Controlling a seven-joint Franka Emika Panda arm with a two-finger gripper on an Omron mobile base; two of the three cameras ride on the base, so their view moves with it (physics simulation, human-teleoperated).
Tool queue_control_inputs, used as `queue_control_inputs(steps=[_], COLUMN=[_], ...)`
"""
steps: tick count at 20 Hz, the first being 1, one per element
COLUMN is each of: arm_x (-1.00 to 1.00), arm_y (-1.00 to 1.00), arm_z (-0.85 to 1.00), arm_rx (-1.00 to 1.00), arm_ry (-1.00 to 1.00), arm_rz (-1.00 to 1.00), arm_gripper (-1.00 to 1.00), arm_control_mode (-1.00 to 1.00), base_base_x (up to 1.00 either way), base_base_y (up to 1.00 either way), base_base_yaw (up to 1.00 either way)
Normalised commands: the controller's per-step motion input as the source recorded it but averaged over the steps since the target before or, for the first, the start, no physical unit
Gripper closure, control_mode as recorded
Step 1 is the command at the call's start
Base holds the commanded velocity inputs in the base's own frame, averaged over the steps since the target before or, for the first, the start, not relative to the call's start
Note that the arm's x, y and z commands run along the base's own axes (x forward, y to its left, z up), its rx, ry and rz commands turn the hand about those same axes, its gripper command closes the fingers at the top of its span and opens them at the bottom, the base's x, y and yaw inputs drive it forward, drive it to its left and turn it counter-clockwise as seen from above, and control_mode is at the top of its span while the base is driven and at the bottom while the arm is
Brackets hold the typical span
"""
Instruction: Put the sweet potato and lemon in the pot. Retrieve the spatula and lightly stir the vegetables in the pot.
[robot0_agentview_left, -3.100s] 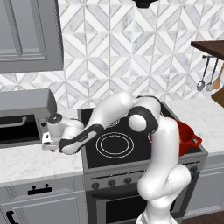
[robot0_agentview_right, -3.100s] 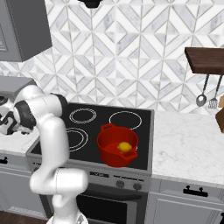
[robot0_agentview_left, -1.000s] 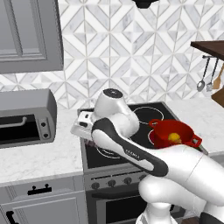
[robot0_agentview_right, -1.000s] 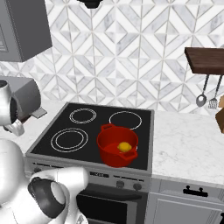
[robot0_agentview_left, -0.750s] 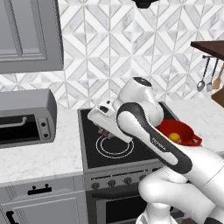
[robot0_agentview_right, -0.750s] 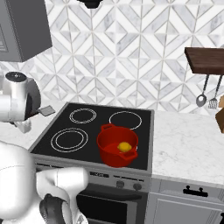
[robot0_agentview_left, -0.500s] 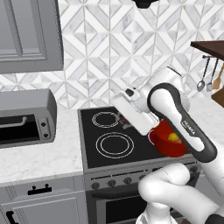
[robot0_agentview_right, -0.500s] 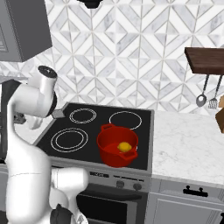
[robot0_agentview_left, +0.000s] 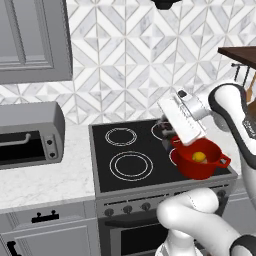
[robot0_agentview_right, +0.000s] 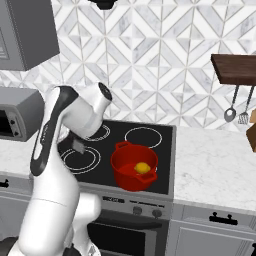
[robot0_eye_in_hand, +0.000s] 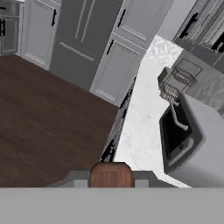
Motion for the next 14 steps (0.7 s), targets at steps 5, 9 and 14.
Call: queue_control_inputs(steps=[5,9,14], arm_x=[0.24,0.30,0.31], arm_y=[-0.54,-0.89,-0.94], arm_z=[0.05,0.34,0.08], arm_rx=[0.11,0.19,0.26], arm_ry=[0.26,0.10,0.08], arm_rz=[-0.37,-0.37,-0.38], arm_gripper=[1.00,1.00,1.00], arm_control_mode=[-1.00,-1.00,-1.00], base_base_x=[0.00,0.00,0.00], base_base_y=[0.00,0.00,0.00], base_base_yaw=[0.00,0.00,0.00])
